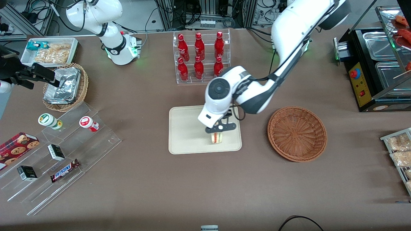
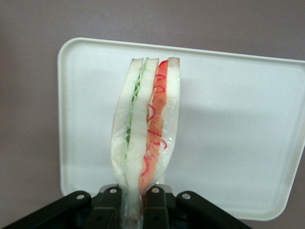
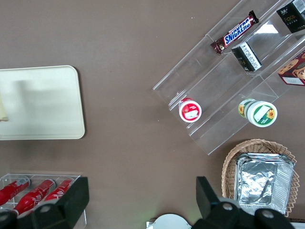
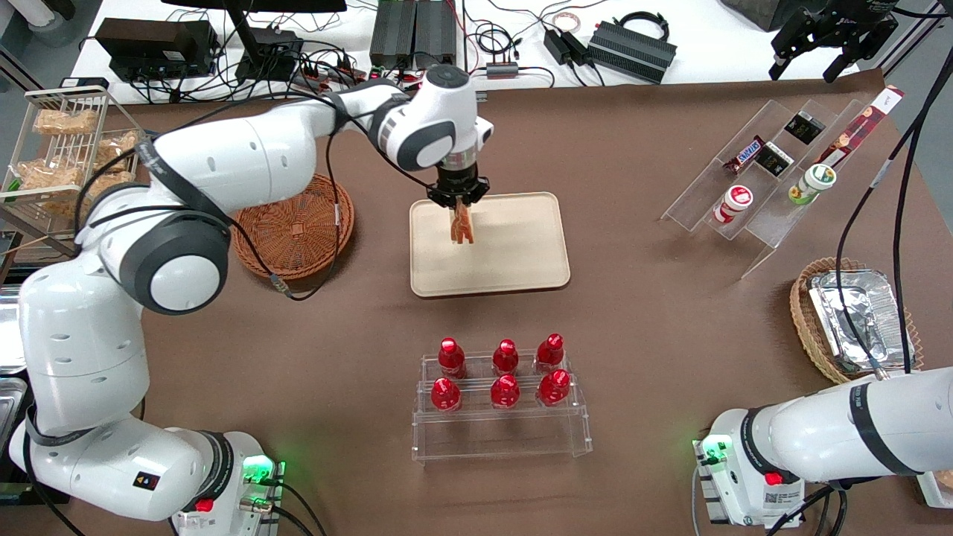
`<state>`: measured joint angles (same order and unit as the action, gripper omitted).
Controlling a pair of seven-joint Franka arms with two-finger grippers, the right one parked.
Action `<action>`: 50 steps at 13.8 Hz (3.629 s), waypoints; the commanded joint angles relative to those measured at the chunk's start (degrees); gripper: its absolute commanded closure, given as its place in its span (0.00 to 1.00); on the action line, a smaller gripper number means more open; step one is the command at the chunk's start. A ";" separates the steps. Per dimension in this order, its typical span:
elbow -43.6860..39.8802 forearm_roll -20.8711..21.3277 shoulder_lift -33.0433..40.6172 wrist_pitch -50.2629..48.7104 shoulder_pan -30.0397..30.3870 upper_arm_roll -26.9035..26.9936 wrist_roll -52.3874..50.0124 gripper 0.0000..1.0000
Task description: Place sandwich from basket to tray
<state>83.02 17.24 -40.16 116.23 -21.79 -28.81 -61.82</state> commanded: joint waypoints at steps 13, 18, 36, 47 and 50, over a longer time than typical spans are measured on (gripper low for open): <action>-5.14 0.78 -9.23 4.97 -3.79 -0.10 -4.80 0.00; -5.41 1.48 -4.59 3.57 -3.70 -0.19 -4.36 0.00; 6.53 -1.07 18.00 -21.31 20.80 -0.28 12.49 0.00; 13.84 -15.66 37.77 -36.49 24.69 16.22 53.42 0.00; 11.48 -15.66 40.33 -41.34 24.69 21.42 61.97 0.00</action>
<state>94.75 2.70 -1.99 76.88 3.00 -9.59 -4.11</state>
